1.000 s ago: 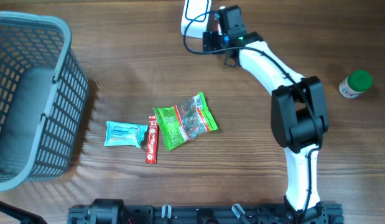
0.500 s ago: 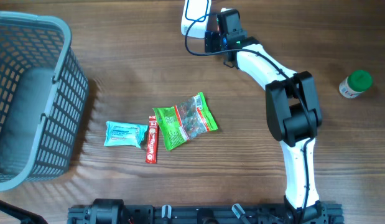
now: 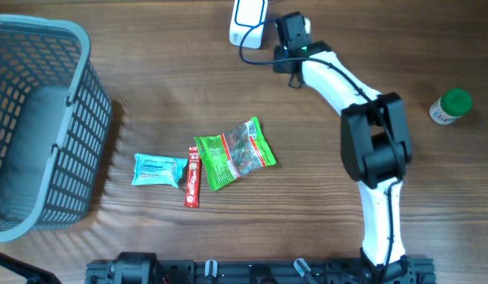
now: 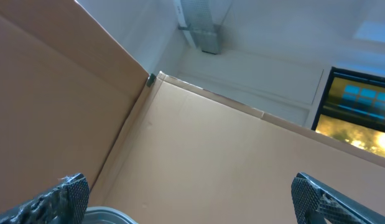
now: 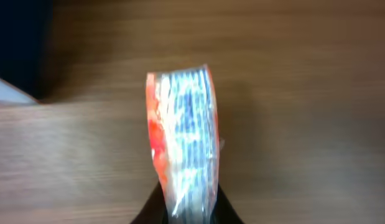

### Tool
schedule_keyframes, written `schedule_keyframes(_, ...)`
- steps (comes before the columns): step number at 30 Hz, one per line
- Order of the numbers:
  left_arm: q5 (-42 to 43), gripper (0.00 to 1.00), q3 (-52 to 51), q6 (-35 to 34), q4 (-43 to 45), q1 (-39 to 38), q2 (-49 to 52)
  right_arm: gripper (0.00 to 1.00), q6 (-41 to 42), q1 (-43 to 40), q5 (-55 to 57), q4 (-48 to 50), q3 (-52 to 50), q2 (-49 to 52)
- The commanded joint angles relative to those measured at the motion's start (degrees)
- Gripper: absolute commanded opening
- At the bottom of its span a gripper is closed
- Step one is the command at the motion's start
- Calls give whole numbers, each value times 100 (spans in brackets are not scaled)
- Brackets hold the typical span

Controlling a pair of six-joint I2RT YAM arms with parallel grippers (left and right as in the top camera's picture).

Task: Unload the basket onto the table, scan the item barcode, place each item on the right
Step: 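Carry the candy box right and place it beside the jar, then reach the right gripper to the green snack bag and grasp it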

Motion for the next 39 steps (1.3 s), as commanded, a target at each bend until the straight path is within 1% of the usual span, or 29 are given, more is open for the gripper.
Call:
schedule_keyframes(1,-50,100,-22,-55,-4,42,-26,4,1672,-328,1497,-1307,83,-863)
schedule_keyframes(2,-50,100,-22,-55,-2,42,-26,4,2208,-407,1825,-1770,83,-964)
schedule_keyframes(3,-50,100,-22,-55,-2,42,-26,4,2959,-516,2188,-2352,83,-1056)
schedule_keyframes(5,-33,100,-22,-55,24,42,-26,4,4127,-717,2627,-3237,83,-1115)
schedule_keyframes(7,-33,100,-22,-96,50,42,-26,4,4913,-922,2796,-3755,55,-1110)
schedule_keyframes(8,-31,100,-22,-98,59,42,-26,4,5156,-1088,2778,-3834,-57,-1099)
schedule_keyframes(13,-31,100,-22,-98,61,42,-26,4,5086,-1707,2636,-3497,-538,-1029)
schedule_keyframes(17,-33,100,-22,-96,59,42,-26,4,4660,-2227,2634,-3171,-942,-966)
schedule_keyframes(20,-33,100,-22,-96,57,42,-26,5,4664,-2590,2492,-3134,-1119,-955)
schedule_keyframes(21,-33,100,-22,-96,57,42,-26,19,4590,-2717,2328,-3119,-1117,-955)
schedule_keyframes(22,-33,100,-22,-96,57,42,-26,46,4153,-2859,1941,-3062,-1049,-979)
schedule_keyframes(23,-33,100,-22,-96,55,42,-26,64,3825,-2909,1716,-2992,-988,-997)
schedule_keyframes(25,-33,100,-22,-96,55,42,-26,90,2946,-2946,1093,-2761,-813,-1082)
schedule_keyframes(26,-33,100,-22,-96,55,42,-26,100,2590,-2914,728,-2651,-702,-1178)
schedule_keyframes(30,-31,100,-22,-96,68,42,-26,100,2402,-2570,2,-2643,-402,-1694)
schedule_keyframes(33,-33,100,-22,-94,205,42,-26,100,1934,-2105,-472,-2647,-367,-2223)
schedule_keyframes(34,-33,100,-20,-94,229,42,-26,100,1690,-1965,-693,-2647,-367,-2343)
schedule_keyframes(37,-33,100,-20,-92,234,42,-26,100,214,-1257,-2142,-2785,-369,-2601)
schedule_keyframes(39,-35,100,-20,-92,234,42,-26,100,-321,-809,-3045,-3040,-402,-2590)
